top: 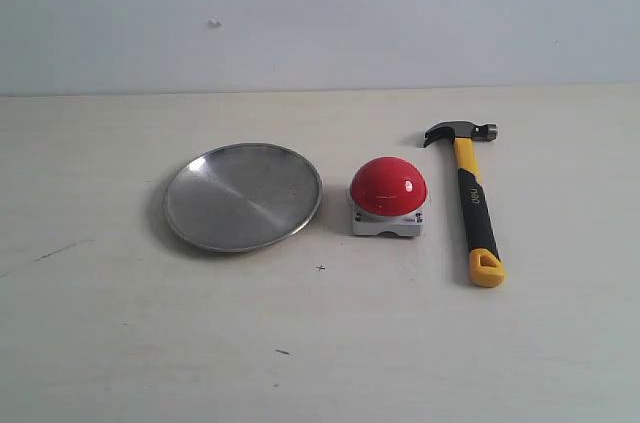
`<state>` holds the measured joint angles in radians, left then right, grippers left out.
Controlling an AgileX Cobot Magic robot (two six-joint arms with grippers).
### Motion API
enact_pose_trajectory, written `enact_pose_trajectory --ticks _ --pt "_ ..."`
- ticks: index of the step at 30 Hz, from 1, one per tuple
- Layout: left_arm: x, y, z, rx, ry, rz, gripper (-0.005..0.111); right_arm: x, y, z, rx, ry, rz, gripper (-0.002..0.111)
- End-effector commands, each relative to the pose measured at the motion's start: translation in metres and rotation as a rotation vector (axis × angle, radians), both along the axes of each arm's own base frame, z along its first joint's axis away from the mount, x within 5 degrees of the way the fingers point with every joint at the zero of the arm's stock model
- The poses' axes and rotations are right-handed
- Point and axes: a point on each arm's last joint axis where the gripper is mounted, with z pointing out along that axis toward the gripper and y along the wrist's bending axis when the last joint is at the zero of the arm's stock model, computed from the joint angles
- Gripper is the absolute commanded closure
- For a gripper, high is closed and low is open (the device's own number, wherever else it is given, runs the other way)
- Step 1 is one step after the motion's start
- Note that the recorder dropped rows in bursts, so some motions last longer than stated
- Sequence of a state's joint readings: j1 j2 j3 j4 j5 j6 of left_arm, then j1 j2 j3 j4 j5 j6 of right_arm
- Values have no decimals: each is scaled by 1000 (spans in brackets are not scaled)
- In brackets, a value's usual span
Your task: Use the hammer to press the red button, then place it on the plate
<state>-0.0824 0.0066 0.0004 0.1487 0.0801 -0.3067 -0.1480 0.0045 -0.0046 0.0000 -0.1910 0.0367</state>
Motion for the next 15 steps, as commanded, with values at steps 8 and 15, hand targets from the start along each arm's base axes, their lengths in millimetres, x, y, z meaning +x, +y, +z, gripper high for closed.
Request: enact_pose_trajectory --ticks 8,15 --pt "-1 0 0 6 -7 2 107 -9 1 20 169 -288 85 108" --pt "-1 0 0 6 -7 2 107 -12 0 27 291 -390 143 108"
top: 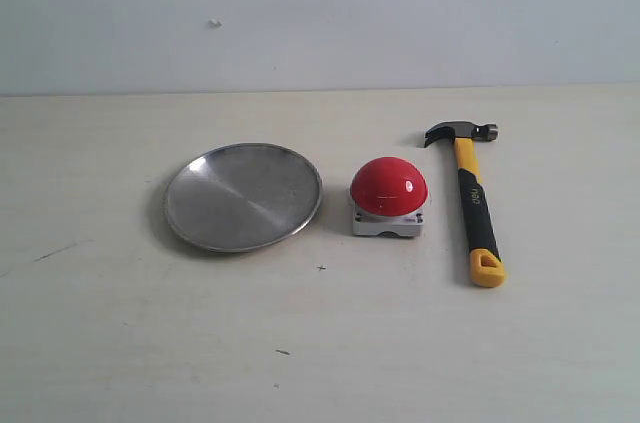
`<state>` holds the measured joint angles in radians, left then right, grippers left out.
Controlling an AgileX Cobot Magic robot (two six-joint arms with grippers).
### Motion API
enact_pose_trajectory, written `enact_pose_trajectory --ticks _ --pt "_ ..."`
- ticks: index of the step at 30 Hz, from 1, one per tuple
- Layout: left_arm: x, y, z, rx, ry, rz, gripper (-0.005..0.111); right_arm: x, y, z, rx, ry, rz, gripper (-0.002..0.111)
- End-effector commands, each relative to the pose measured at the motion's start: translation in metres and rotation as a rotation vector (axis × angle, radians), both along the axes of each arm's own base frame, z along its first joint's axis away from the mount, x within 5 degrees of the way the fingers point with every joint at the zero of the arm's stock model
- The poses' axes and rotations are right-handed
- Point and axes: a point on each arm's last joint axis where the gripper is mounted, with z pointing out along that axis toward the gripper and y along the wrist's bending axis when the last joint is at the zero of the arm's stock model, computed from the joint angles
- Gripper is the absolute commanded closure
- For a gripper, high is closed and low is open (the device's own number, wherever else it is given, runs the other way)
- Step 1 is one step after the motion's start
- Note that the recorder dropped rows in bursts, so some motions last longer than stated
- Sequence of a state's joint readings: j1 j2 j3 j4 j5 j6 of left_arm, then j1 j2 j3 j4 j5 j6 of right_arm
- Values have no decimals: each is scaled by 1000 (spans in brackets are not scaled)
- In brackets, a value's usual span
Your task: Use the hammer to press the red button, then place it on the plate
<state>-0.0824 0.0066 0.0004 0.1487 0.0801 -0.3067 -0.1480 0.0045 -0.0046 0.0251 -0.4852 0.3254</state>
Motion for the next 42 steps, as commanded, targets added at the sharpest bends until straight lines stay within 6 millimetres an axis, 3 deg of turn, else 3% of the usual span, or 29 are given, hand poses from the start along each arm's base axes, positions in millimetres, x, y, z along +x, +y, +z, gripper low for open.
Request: enact_pose_trajectory --ticks 1,4,10,16,23,28,33,38,42 --pt "-1 0 0 6 -7 2 107 3 -2 3 75 -28 33 108" --pt "-1 0 0 6 -7 2 107 24 -5 19 167 161 50 108" --pt "-1 0 0 6 -7 2 107 96 -14 57 156 442 38 108" --pt "-1 0 0 6 -7 2 107 148 -20 67 119 514 36 108" --pt "-1 0 0 6 -7 2 107 220 -39 78 -113 1027 -85 108" --pt "-1 0 0 6 -7 2 107 259 -51 74 -182 1358 -107 108" --pt "-1 0 0 6 -7 2 107 296 -46 57 -139 1604 68 98" --pt "-1 0 0 6 -7 2 107 353 -39 29 -21 1695 241 74" --pt "-1 0 0 6 -7 2 107 395 -32 17 -49 1650 251 66"
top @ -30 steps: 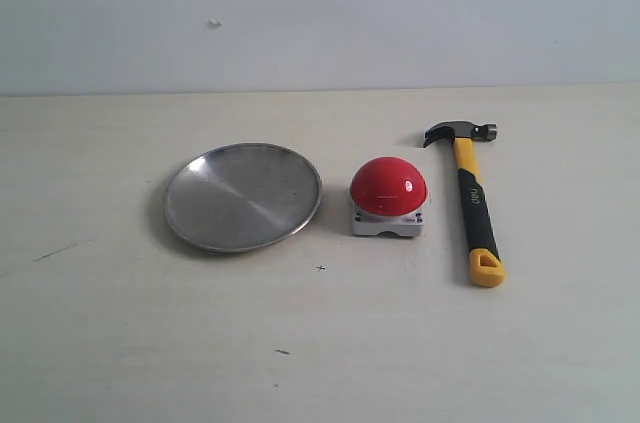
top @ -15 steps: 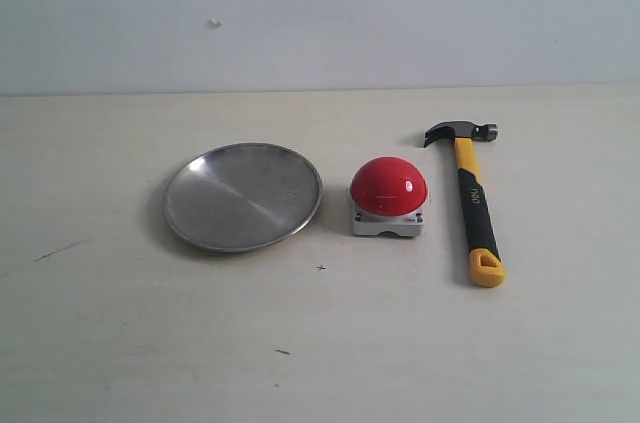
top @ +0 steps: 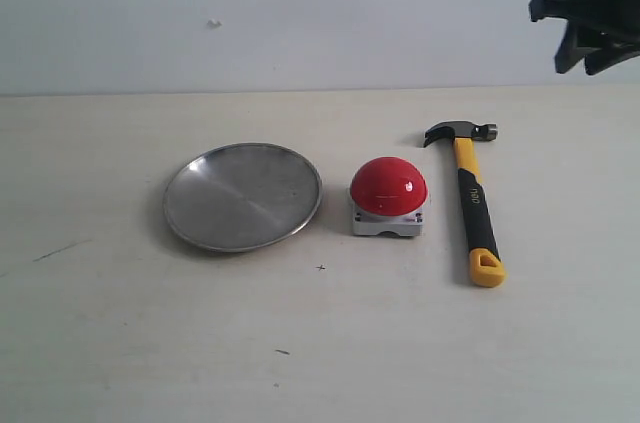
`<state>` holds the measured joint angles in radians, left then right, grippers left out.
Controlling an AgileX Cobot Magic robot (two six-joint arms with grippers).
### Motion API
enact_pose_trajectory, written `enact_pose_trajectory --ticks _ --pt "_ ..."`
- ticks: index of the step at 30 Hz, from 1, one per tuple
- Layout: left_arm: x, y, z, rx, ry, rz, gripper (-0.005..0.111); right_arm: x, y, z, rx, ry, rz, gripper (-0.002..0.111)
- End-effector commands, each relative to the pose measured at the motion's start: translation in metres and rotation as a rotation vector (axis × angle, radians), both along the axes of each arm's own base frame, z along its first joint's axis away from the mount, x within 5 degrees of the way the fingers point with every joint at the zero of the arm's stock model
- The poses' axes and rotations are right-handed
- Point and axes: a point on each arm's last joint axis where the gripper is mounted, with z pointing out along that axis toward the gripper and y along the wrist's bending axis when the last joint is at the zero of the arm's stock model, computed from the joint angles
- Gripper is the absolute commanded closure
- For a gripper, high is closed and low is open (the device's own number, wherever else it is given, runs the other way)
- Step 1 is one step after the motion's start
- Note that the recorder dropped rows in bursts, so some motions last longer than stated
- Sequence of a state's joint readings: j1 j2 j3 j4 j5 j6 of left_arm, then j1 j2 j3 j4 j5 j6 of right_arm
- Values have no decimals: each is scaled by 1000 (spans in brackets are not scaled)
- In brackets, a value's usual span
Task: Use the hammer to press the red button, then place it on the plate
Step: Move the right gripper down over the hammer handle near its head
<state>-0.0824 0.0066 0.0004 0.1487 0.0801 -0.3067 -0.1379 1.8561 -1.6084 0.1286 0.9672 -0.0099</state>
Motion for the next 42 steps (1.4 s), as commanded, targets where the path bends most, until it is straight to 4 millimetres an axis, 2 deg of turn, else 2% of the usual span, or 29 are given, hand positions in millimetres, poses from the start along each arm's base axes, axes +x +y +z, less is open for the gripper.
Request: enact_pose_trajectory --ticks 1,7,10,14,17,20,24,25,29,32,42 --pt "-1 0 0 6 -7 2 107 40 8 -15 31 -50 15 66" --pt "-1 0 0 6 -7 2 107 54 19 -63 161 78 -6 64" --pt "-1 0 0 6 -7 2 107 66 26 -84 166 123 14 55" --pt "-1 0 0 6 -7 2 107 82 36 -106 122 220 56 52" --pt "-1 0 0 6 -7 2 107 92 42 -115 30 301 43 52" --pt "-1 0 0 6 -7 2 107 109 50 -112 -59 242 50 52" --pt "-1 0 0 6 -7 2 107 121 58 -109 -62 189 51 52" --pt "-1 0 0 6 -7 2 107 124 58 -113 -61 186 49 52" --pt "-1 0 0 6 -7 2 107 126 55 -127 -67 209 45 52" --pt "-1 0 0 6 -7 2 107 126 56 -129 -60 212 45 52" --pt "-1 0 0 6 -7 2 107 127 54 -163 -65 277 24 52"
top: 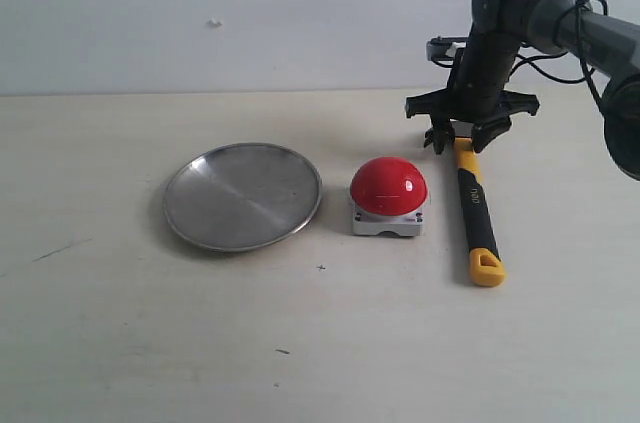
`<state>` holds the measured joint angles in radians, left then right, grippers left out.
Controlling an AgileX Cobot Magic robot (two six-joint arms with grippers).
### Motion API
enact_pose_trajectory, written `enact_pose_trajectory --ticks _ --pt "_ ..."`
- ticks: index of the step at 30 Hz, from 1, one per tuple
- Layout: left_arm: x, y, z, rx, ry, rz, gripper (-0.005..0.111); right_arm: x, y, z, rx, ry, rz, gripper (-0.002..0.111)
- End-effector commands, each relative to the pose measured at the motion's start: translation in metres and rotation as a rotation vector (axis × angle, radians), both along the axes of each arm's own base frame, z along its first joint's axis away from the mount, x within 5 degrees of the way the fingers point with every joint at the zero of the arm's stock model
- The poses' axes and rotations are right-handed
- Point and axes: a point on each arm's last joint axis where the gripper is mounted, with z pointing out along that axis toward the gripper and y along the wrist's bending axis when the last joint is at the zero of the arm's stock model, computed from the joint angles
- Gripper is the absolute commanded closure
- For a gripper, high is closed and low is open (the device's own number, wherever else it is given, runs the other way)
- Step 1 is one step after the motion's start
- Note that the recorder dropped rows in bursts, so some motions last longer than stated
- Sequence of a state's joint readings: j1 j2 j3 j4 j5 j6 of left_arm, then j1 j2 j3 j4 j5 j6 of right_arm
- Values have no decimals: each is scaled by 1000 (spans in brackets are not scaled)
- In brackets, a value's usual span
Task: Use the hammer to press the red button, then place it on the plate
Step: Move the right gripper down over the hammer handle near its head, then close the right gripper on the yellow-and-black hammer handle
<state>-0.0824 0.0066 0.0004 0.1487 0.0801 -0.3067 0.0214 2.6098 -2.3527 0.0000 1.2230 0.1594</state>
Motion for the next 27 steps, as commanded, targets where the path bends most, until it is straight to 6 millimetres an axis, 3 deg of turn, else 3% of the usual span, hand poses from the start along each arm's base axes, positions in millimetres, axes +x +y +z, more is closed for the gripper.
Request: enact_pose_trajectory --ticks 1,8,15,20,23,27 --pt "-1 0 0 6 -7 2 107 1 -5 -3 -16 -1 -18 52" --pt "-1 0 0 6 -7 2 107 1 -5 -5 -23 4 -28 53" --pt "-1 0 0 6 -7 2 107 1 -5 -22 -20 35 -51 53" --pt "-1 0 0 6 -7 2 107 0 -5 -23 -20 38 -53 59" --pt "-1 0 0 6 -7 2 107 0 -5 -24 -20 40 -51 73" --pt "-1 0 0 6 -7 2 107 0 -5 -36 -27 62 6 108"
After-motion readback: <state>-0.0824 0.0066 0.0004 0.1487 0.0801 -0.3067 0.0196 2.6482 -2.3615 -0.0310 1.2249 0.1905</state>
